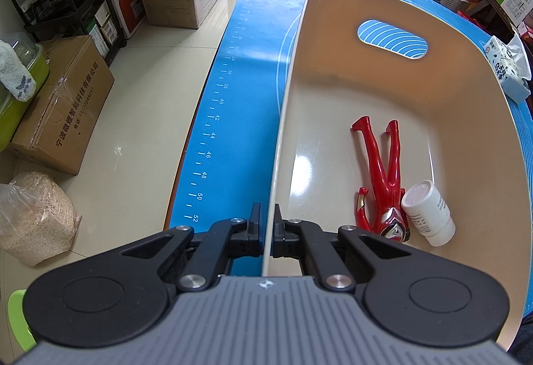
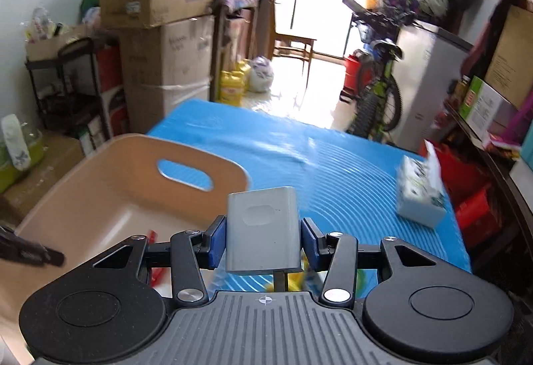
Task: Organize rigid objects
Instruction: 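Place the white charger into the basket and open the right tool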
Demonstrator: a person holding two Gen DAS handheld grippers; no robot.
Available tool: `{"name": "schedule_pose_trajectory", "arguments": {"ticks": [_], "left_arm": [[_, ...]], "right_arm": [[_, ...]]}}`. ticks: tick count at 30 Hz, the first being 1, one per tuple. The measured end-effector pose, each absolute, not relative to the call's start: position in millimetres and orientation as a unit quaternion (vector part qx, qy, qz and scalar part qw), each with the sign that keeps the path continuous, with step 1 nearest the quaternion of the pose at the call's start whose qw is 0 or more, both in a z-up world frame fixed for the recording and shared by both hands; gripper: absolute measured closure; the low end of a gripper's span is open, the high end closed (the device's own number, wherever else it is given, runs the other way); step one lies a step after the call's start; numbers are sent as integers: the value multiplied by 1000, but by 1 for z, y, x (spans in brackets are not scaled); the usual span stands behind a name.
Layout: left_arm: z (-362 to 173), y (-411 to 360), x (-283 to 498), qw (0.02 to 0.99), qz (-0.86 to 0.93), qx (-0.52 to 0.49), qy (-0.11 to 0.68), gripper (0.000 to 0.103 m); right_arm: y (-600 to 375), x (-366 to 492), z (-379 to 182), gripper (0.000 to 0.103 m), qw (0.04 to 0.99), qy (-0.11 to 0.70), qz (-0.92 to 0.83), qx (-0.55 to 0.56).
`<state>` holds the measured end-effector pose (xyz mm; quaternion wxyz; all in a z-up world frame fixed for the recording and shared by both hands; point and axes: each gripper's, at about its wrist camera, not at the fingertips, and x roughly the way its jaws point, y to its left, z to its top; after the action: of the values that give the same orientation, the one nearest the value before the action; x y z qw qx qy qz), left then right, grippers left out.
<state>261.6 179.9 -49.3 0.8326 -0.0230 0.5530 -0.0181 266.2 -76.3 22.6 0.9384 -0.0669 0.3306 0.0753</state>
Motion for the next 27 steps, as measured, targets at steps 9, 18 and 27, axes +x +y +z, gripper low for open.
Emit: {"name": "schedule_pose_trajectory", "arguments": {"ticks": [9, 18, 27], "left_arm": [[-49, 180, 262, 833, -18, -22, 553, 98], [-49, 180, 262, 833, -18, -22, 553, 99], [-47, 179, 263, 834, -20, -23, 551, 99]], "right_arm": [[-18, 286, 10, 50, 921, 354, 141, -79], [25, 294, -32, 50, 881, 426, 174, -108], [33, 303, -64, 50, 841, 495, 174, -128]]}}
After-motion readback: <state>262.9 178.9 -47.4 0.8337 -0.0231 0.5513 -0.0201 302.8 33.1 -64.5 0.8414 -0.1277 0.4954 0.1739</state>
